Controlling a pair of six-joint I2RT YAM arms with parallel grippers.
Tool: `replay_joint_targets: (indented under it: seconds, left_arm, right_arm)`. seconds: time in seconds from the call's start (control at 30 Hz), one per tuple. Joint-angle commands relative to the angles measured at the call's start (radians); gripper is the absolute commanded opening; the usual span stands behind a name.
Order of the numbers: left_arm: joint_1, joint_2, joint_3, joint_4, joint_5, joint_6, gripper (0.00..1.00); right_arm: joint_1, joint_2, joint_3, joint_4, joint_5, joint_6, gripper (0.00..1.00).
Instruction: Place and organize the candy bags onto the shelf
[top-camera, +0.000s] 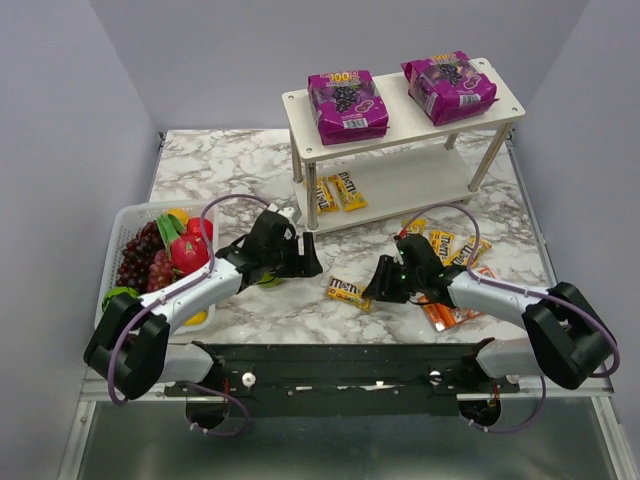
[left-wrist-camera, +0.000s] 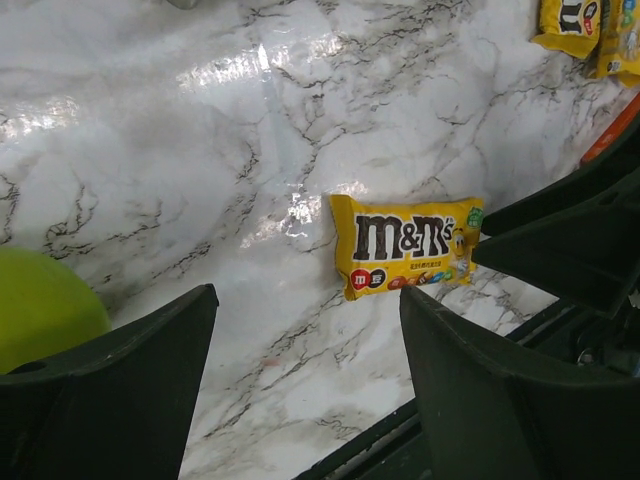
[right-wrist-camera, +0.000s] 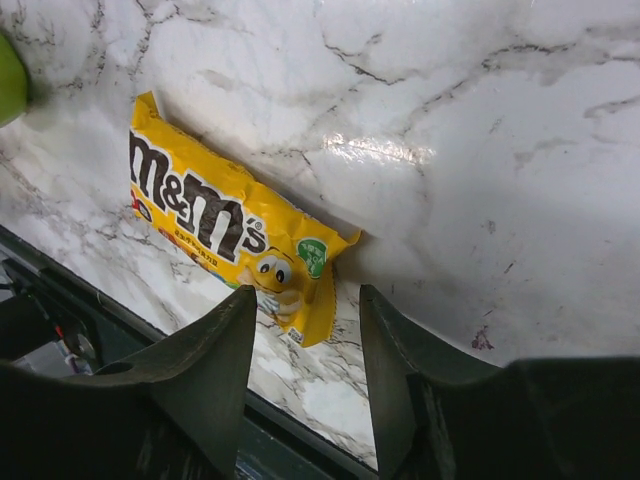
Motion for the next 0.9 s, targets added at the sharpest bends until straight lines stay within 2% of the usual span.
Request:
replay_joint_targets:
  seconds: [0.0, 0.1, 0.37, 0.5, 0.7, 0.77, 0.87]
  left_arm:
    - [-0.015, 0.052, 0.029, 0.031, 0.043, -0.019, 0.82]
    - [-0.026, 0.092, 0.037, 0.048, 0.067, -0.032, 0.8]
    - [-0.073, 0.188, 0.066, 0.067, 0.092, -0.052, 0.73]
    - [-0.091, 0.217, 0.063, 0.064, 0.1, -0.05, 0.59]
    - [-0.093, 0.195, 0.055, 0.054, 0.054, -0.05, 0.58]
    - [-0.093, 0.175, 0.06, 0.039, 0.029, -0.049, 0.59]
    - [-0.092, 0.139, 0.077, 0.015, -0.014, -0.039, 0.59]
  right_arm:
    - [0.011, 0.032, -0.02, 0.025, -0.037, 0.053, 0.54]
    - [0.014, 0.044, -0.032, 0.058, -0.063, 0.079, 0.52]
    - [0.017, 0.088, -0.058, 0.099, -0.063, 0.147, 0.38]
    - [0.017, 0.095, -0.081, 0.122, -0.06, 0.171, 0.3]
    - [0.017, 0.079, -0.103, 0.137, -0.048, 0.201, 0.05]
    - [0.017, 0.056, -0.106, 0.136, -0.046, 0.208, 0.01]
    - [0.017, 0.007, -0.101, 0.119, -0.036, 0.222, 0.01]
